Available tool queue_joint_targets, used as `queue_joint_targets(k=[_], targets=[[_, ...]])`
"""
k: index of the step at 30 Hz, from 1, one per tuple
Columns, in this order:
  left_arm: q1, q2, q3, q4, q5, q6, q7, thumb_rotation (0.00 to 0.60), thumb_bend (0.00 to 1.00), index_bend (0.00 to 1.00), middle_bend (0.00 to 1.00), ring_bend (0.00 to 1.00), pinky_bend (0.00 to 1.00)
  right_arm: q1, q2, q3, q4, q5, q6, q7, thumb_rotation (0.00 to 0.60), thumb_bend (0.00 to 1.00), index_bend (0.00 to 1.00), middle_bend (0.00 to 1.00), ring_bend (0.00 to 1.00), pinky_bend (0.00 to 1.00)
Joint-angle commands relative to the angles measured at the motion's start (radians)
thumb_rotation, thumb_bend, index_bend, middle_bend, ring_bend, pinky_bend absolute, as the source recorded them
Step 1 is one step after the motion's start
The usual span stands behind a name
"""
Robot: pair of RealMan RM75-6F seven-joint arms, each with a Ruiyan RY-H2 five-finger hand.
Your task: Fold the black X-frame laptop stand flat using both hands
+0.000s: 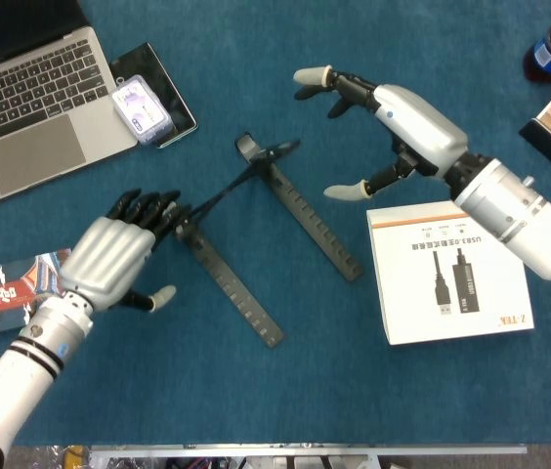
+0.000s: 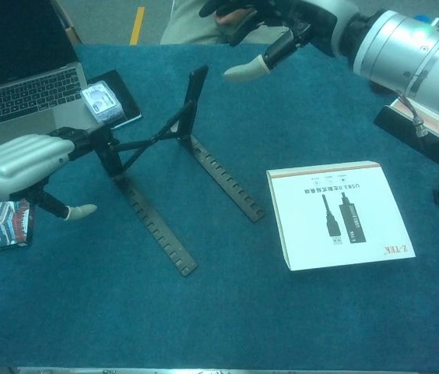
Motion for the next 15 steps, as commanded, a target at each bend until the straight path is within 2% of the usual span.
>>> queue_joint_targets(k=[1,10,15], targets=[[0.0,0.023,0.019,-0.028,0.005,-0.018,0.012,0.492,0.26,0.0,0.0,0.0,0.0,-0.002,0.003,0.0,-0.003,-0.002,0.002,0.002,0.6,0.06,0.14,0.23,0.14,0.29],[0.009,0.046,0.026,-0.048,0.035,-0.008,0.02,0.502,0.26,0.01,0.0,0.0,0.0,-0.004,0.018,-0.008,-0.014,-0.003,-0.001,-0.012,0.6,0.06,0.14,0.23,0.14,0.29],[0.021,0.031,0.023,0.017,0.111,0.029,0.03,0.6,0.26,0.01,0.0,0.0,0.0,-0.006,0.018,-0.034,-0.008,-0.017,-0.003,-0.071,0.6,0.06,0.14,0.23,0.14,0.29]])
